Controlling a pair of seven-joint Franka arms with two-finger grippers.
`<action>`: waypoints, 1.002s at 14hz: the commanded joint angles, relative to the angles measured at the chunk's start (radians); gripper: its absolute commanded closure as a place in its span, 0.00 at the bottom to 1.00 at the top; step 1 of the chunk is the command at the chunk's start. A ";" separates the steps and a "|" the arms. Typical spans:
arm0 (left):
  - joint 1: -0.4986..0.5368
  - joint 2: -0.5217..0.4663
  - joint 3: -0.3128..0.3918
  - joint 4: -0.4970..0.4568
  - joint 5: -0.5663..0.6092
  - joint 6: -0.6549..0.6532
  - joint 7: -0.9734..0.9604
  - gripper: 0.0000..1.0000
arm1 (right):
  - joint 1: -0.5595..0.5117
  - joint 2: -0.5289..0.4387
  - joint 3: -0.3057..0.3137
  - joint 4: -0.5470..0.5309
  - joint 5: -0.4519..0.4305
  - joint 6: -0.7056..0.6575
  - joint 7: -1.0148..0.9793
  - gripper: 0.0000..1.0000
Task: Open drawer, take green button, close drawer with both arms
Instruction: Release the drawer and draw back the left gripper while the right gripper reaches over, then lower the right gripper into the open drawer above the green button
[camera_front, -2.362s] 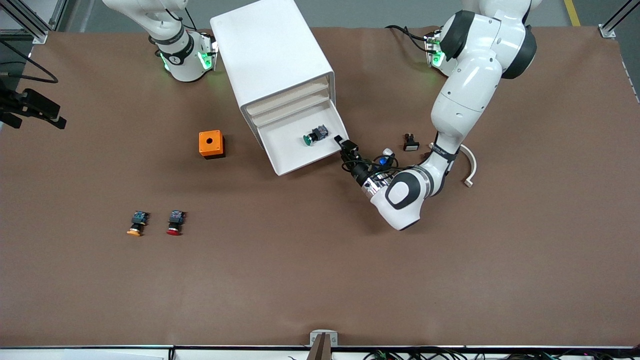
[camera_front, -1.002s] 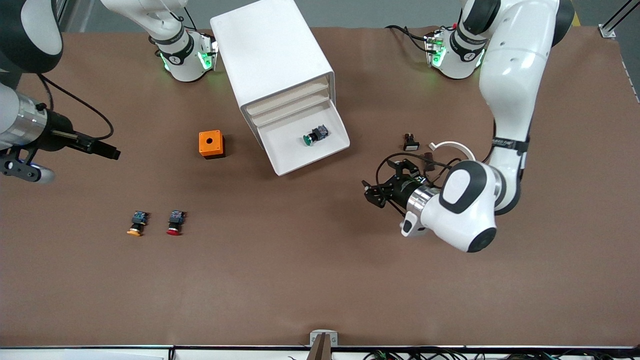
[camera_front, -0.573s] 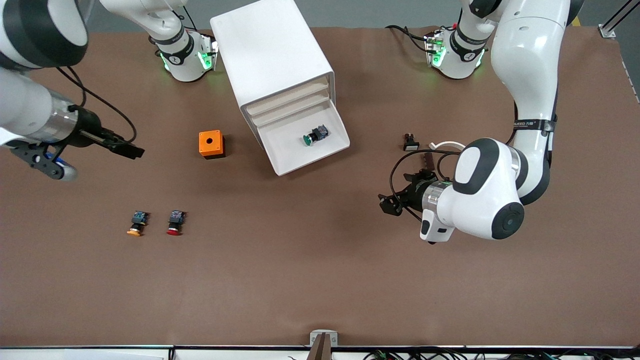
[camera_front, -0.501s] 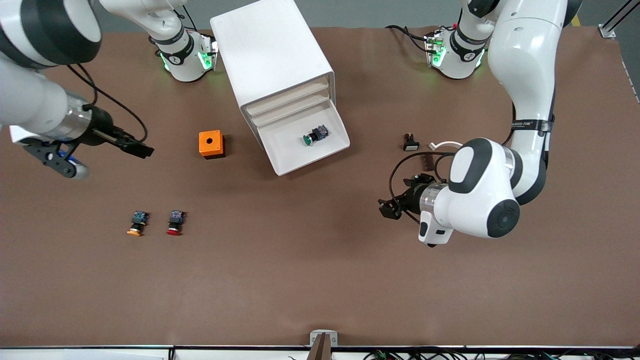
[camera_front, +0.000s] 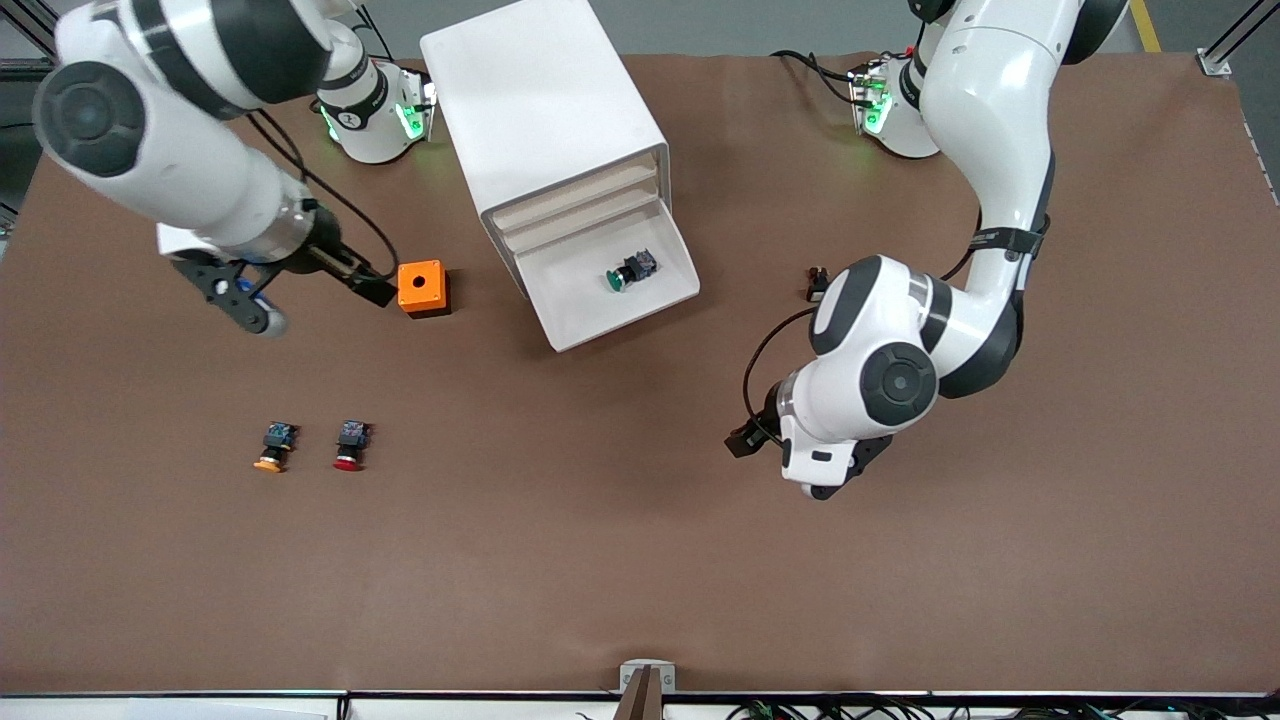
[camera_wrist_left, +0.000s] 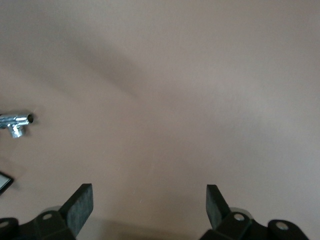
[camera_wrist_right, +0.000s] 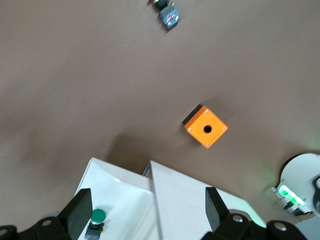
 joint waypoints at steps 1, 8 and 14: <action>-0.002 0.013 0.002 -0.015 0.034 0.066 -0.036 0.01 | 0.077 -0.017 -0.010 -0.053 0.015 0.061 0.115 0.00; -0.018 0.025 0.004 -0.056 0.077 0.162 -0.097 0.01 | 0.235 -0.003 -0.012 -0.133 0.006 0.217 0.362 0.00; -0.024 0.030 0.002 -0.085 0.100 0.178 -0.157 0.01 | 0.363 0.075 -0.012 -0.147 -0.042 0.320 0.536 0.00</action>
